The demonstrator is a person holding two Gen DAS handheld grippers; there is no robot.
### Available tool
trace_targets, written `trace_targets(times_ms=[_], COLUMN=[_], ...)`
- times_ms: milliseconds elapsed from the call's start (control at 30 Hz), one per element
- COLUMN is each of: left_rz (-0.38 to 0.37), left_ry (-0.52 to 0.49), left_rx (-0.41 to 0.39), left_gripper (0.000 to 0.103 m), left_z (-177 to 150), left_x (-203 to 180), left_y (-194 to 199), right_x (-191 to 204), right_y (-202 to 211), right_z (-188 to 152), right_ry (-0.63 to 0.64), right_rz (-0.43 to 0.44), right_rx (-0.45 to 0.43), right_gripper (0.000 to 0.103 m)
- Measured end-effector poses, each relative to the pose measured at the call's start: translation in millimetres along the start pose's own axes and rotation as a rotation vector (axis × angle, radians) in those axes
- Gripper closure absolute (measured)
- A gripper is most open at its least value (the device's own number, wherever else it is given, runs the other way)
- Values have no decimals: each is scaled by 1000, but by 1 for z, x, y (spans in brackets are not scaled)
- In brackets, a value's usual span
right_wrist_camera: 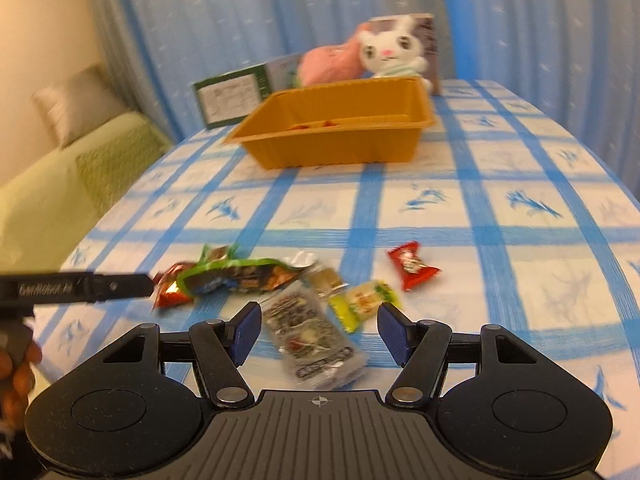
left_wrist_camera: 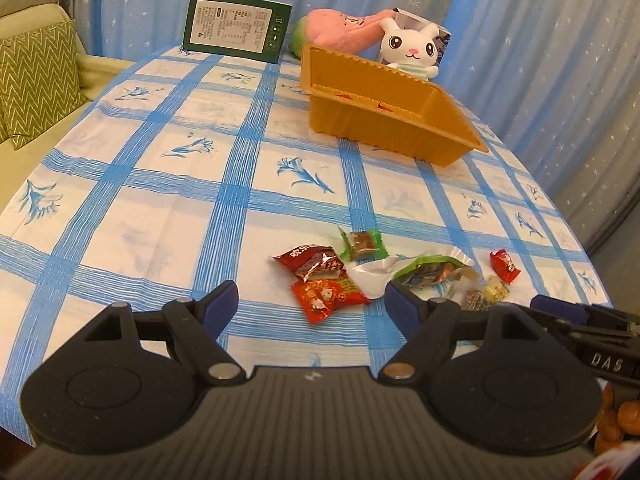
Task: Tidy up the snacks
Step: 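Move both tools back from the tray toward the remaining snacks, then grasp a small red snack packet with the left tool while the right tool grasps the clear dried-snack packet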
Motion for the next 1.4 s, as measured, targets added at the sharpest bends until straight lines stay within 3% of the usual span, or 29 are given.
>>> trace_targets(times_ms=[133, 333, 633, 833, 867, 967, 1400], left_rz=[-6, -76, -116, -150, -167, -210, -228], left_ry=[-33, -95, -339, -586, -609, -647, -725], left_rx=[10, 42, 130, 143, 144, 164, 226], left_gripper=[25, 26, 36, 45, 51, 62, 64], left_z=[1, 6, 9, 6, 7, 9, 6], left_x=[0, -3, -13, -28, -29, -30, -35], left_y=[-3, -6, -18, -21, -22, -26, -48], right_x=[14, 17, 17, 17, 17, 15, 18], right_y=[-11, -29, -40, -35, -34, -34, -37], right_z=[-3, -5, -8, -9, -9, -9, -10], right_ry=[103, 166, 195, 158, 155, 143, 158], right_rz=[23, 25, 5, 21, 20, 20, 4], right_rx=[25, 67, 115, 125, 124, 120, 104], right_gripper=[39, 39, 61, 64, 64, 64, 64])
Point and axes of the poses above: each gripper's, at about its wrist camera, not at the fingertips, and y roughly against the way its jaws point, x to its left, z to its top, the point moved 3 cm from there along -y, roughly the way its jaws point, and after that the axes turned 6 degrees about y, right-handed, at the moved point
